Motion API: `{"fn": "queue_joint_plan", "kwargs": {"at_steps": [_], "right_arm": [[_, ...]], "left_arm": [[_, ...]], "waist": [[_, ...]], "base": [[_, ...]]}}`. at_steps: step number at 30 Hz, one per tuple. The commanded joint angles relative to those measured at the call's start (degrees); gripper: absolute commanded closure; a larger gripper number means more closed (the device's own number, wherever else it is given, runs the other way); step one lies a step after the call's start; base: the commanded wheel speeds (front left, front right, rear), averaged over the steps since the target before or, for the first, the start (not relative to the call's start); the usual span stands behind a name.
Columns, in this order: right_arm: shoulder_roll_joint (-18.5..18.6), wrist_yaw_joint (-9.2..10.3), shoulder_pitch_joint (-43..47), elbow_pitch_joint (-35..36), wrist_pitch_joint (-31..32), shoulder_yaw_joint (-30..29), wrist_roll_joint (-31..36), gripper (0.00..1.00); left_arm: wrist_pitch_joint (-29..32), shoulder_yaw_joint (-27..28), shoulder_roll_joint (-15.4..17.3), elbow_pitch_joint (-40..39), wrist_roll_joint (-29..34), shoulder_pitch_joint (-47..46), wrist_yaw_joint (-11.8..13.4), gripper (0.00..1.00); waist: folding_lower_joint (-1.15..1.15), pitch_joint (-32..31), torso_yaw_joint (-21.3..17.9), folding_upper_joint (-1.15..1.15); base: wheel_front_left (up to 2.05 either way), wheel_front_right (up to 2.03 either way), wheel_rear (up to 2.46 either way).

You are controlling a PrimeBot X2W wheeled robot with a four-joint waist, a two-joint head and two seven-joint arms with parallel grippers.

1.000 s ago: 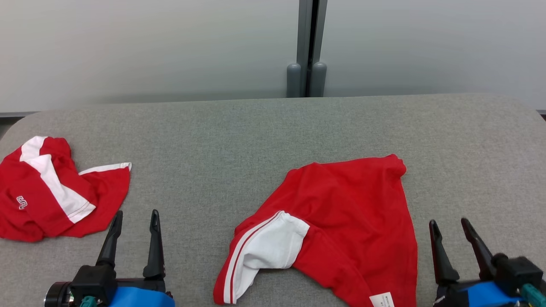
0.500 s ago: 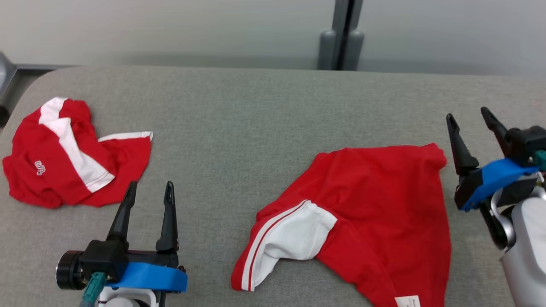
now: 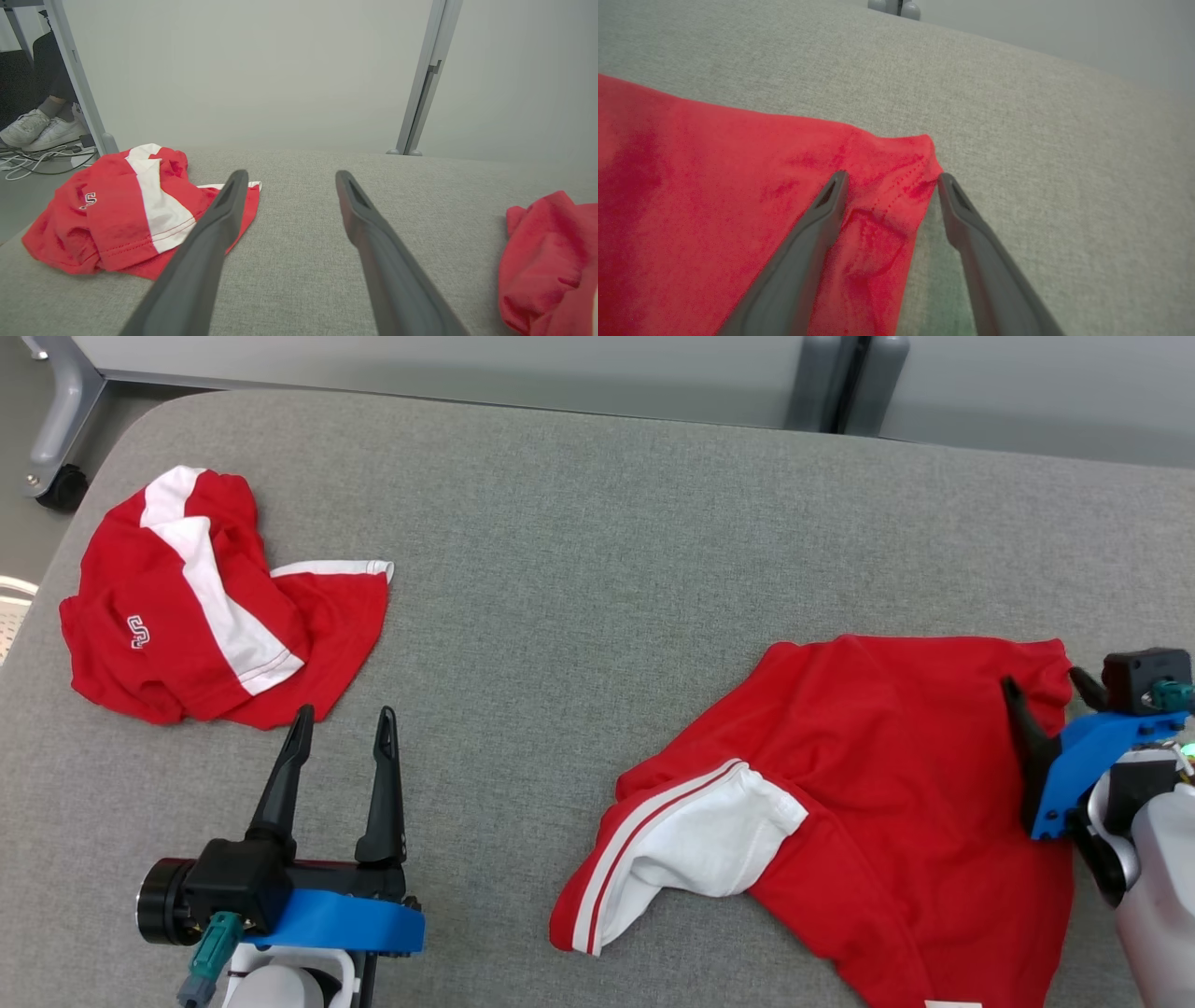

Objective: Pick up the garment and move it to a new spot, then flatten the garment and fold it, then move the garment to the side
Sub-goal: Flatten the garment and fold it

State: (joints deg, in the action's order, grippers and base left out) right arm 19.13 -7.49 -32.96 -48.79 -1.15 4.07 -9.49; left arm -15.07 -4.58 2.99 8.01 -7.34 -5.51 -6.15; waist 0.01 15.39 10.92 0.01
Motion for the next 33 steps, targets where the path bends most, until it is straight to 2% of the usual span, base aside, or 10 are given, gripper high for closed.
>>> {"fn": "queue_joint_plan", "kwargs": {"at_steps": [1,4,5,6,11,19,23,24,33], "right_arm": [[-0.4,-0.01,-0.8,-1.0,0.1,0.4,-0.3,0.0],[-1.2,-0.02,-1.2,-3.0,0.2,1.8,-1.2,0.0],[-1.3,-0.02,-1.5,-3.4,-0.1,2.3,-1.4,0.53],[-1.4,-0.02,-1.9,-3.6,-0.4,2.6,-1.7,1.0],[1.4,-0.01,-4.3,-4.5,-2.7,3.5,-2.9,1.0],[12.0,0.0,-6.7,-7.6,-4.9,0.0,-3.6,1.0],[13.1,0.0,-6.8,-8.9,-5.6,-0.3,-3.9,1.0],[12.6,0.0,-6.8,-8.9,-5.9,-0.2,-4.1,0.0],[10.1,-0.01,-7.4,-6.2,-12.9,-3.0,-5.0,0.0]], "left_arm": [[-0.1,0.0,-0.1,-0.2,-0.1,-0.6,0.2,0.0],[-0.1,0.0,-0.1,-0.1,-0.7,-0.7,0.5,0.0],[-0.1,0.0,-0.1,-0.1,-0.7,-0.8,0.6,0.0],[-0.1,0.1,-0.1,0.0,-0.8,-0.8,0.6,0.0],[-0.1,-0.2,-0.1,0.3,-1.0,-1.3,0.9,0.0],[-0.1,-0.7,-0.1,0.3,-0.9,0.1,0.8,0.0],[-0.1,-0.8,-0.1,0.3,-1.0,0.8,0.8,0.0],[-0.1,-0.9,-0.1,0.5,-1.0,0.9,0.7,0.0],[-0.1,-0.5,-0.1,0.9,0.0,1.6,0.2,0.0]], "waist": [[-0.01,0.1,0.0,-0.01],[-0.01,0.2,-0.3,-0.01],[-0.01,0.2,-0.4,-0.01],[-0.01,0.2,-0.6,-0.01],[-0.01,-0.5,-1.5,-0.01],[-0.01,-2.2,-1.7,-0.01],[-0.01,-2.7,-2.1,-0.01],[-0.01,-2.8,-2.2,-0.01],[-0.01,-5.1,-4.3,-0.01]], "base": [[0.0,0.0,0.0],[0.0,0.0,0.0],[0.0,0.0,0.0],[0.0,0.0,0.0],[0.0,0.0,0.0],[0.0,0.0,0.0],[0.0,0.0,0.0],[0.0,0.0,0.0],[0.0,0.0,0.0]]}}
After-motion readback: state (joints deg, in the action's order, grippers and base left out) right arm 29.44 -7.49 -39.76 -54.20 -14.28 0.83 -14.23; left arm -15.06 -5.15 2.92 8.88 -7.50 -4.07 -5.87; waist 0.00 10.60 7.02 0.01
